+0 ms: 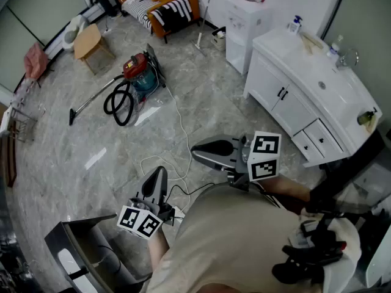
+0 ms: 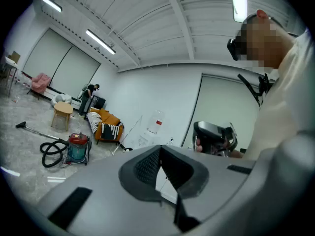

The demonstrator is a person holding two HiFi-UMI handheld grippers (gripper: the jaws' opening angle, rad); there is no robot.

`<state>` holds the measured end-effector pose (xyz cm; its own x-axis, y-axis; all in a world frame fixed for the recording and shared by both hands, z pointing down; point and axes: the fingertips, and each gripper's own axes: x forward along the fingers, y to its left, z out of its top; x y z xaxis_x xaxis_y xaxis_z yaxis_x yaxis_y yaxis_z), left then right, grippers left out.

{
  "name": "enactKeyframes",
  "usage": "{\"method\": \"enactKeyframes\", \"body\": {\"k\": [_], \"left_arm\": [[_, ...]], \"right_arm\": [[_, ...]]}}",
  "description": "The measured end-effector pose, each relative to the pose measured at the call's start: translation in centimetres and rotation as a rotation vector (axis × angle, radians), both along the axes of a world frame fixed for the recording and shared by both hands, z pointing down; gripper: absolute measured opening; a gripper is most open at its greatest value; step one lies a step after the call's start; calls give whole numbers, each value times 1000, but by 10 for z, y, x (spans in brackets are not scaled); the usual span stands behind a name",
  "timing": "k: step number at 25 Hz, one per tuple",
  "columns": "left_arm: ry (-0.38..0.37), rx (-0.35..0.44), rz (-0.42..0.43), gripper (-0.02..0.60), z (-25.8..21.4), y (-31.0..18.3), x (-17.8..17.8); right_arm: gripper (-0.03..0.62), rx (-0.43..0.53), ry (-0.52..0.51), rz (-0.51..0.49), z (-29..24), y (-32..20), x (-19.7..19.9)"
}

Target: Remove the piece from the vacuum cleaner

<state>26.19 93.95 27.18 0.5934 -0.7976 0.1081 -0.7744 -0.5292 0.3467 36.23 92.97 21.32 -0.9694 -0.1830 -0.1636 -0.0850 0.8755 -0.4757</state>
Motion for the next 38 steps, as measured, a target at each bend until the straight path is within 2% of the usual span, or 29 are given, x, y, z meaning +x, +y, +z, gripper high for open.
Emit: {"method": "enactKeyframes", "body": {"k": [5,9,14,19,25,29,38], "left_arm": [[-12,-13,-43,5,0,15,-3],[-16,-14,-52,5,-2,18,-4],[-30,-12,-20,5,1,17,2],[-32,-21,-67,5,-4,36,-31],[-1,-43,-141,5,5,57,-67],[14,-56,-146,5,13,56,-77],[-40,-79,-130,5,13,22,-69]], "right_arm": [[2,-23,24,-66,9,7,-9],[2,-74,-14,-87,9,7,-9],[2,-135,-13,-34,18,2,-2],[2,-205,49,-41,31,7,-32],[2,-197,57,-139,29,21,-76],[2,-185,55,-133,28,20,-83],[2,-215,36,-139,36,-16,-82]]}}
